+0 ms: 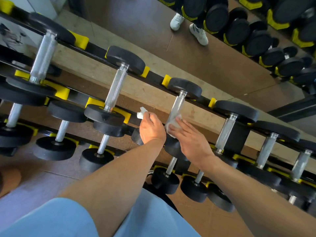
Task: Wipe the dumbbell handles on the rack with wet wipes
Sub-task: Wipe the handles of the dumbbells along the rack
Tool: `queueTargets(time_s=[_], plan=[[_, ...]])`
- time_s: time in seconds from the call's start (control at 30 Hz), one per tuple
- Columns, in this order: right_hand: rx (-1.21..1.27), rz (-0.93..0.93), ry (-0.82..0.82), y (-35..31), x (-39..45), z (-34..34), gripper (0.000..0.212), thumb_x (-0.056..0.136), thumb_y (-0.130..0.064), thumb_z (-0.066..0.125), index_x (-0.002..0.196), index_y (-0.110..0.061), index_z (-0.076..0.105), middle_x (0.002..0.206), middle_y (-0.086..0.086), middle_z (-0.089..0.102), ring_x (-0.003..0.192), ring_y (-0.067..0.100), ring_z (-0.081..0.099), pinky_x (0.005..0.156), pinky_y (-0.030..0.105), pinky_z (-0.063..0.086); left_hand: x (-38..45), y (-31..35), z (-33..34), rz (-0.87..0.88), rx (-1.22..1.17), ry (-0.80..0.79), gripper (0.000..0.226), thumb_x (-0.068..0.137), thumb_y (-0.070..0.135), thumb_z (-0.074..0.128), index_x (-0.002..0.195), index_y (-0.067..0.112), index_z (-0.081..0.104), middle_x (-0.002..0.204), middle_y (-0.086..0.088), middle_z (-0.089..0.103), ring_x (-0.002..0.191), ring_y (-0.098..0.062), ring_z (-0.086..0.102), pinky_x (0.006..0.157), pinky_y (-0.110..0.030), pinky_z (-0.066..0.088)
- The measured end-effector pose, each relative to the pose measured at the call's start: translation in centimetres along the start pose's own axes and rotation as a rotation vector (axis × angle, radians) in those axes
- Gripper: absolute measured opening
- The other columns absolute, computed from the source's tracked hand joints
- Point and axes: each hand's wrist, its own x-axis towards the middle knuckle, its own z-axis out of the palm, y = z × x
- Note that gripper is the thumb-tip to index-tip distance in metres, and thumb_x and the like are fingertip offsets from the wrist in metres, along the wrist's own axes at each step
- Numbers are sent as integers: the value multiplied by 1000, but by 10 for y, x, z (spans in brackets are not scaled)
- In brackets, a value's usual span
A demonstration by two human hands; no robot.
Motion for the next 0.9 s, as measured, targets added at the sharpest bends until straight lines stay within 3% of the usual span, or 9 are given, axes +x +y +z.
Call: queueTargets(time_s=[0.07,0.1,0.17,0.27,0.37,0.47,0.67,0.77,0.9], plan=[[-43,84,-105,10,-15,7,47,91,-11,43,134,-17,61,141,9,58,140,25,44,120,39,28,-1,3,-2,-11,9,-22,30,104,28,31,103,18,60,93,-4,61,85,-20,58,75,-34,44],[-25,185,-182,15,-22,8,44,94,-11,47,134,-22,60,135,7,63,133,26,51,115,38,37,-2,3,-2,-15,15,-30,31,104,28,31,105,18,60,94,-4,61,86,-19,58,75,-33,42],[86,462,-265,23,-30,4,38,98,-15,46,132,-29,59,120,4,69,112,28,63,90,38,52,-3,3,-2,-12,13,-34,31,105,28,31,107,18,60,96,-5,62,86,-19,57,75,-31,40],[418,799,-47,24,-12,-8,28,104,-27,42,122,-24,63,100,2,68,92,23,63,68,31,45,-2,4,-2,-14,30,-33,32,105,28,30,111,18,60,96,-4,62,87,-19,58,74,-31,41],[527,753,128,-5,20,-17,30,104,-23,44,127,-24,63,97,-1,69,83,13,62,69,24,50,-2,4,-3,-8,35,-47,32,104,29,31,109,18,61,98,-6,63,89,-22,59,76,-35,45],[432,667,152,-28,24,-7,30,101,-24,50,126,-23,66,117,-3,68,103,13,63,85,23,49,-2,3,-2,-2,39,-22,31,102,30,31,103,19,60,95,-7,63,88,-26,59,81,-41,49],[613,769,278,-40,25,5,32,88,-57,63,101,-30,75,86,-15,67,82,2,61,68,12,43,-1,4,-2,-29,56,-35,28,102,31,32,101,22,58,95,-6,63,89,-25,60,82,-41,51],[717,890,343,-51,30,3,38,90,-62,56,99,-31,77,93,-17,69,87,-2,60,66,4,37,-1,5,-1,-24,57,-23,31,101,31,31,101,21,61,96,-7,65,90,-27,61,82,-44,51],[699,932,367,-54,30,6,30,93,-42,65,116,-24,74,109,-13,71,95,-2,62,71,-5,37,1,4,-1,-31,57,-25,32,101,31,31,101,20,62,98,-10,66,90,-29,60,83,-45,50]])
